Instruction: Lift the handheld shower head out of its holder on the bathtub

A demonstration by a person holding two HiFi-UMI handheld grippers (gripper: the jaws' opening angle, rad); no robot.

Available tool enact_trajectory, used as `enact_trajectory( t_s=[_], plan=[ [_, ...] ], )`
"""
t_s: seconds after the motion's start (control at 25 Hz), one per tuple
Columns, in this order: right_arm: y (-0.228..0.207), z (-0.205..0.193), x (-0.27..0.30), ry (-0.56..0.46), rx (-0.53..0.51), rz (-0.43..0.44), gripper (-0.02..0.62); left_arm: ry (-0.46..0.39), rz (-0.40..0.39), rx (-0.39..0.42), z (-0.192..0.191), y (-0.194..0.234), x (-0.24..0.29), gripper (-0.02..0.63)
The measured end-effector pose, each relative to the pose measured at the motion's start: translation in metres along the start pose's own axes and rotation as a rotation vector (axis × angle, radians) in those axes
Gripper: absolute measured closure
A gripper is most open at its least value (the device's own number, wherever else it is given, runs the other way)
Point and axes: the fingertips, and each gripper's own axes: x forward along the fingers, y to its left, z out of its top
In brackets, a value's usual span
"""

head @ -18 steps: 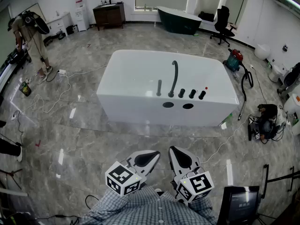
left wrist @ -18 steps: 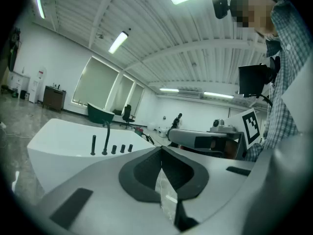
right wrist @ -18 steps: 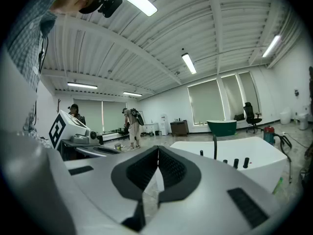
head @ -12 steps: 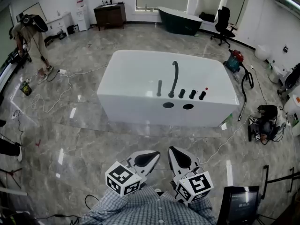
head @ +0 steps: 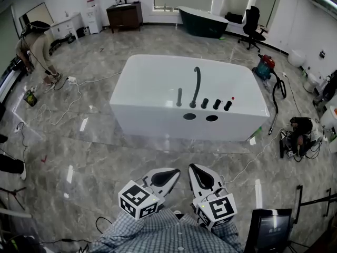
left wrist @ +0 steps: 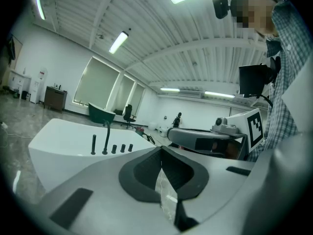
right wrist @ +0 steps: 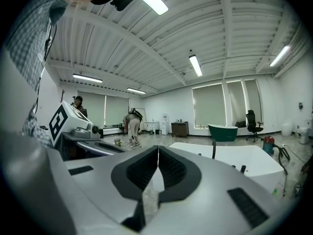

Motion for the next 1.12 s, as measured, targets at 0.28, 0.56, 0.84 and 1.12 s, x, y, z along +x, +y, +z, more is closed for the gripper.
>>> enact_trajectory(
  t_s=[0.28, 0.56, 0.84, 1.12],
  plan=[
    [-0.018, 0.001, -0.016, -0.028, 0.098, -0.005, 0.577, -0.003, 0.022, 0.002, 0.001, -0.014, 0.006, 0.597],
    [-0.026, -0.004, -0.036, -0.035, 0.106, 0.007, 0.577, -0.027, 0.047, 0.004, -0.003, -0.032, 0.012, 0.597],
    [-0.031, -0.013, -0.068, -0.031, 0.107, 0.007, 0.577, -0.040, 0.058, 0.005, -0.013, -0.053, 0.021, 0.597],
    [-0.037, -0.026, -0.086, -0.029, 0.107, -0.021, 0.575, -0.023, 0.042, 0.013, -0.024, -0.068, 0.026, 0.597]
  ],
)
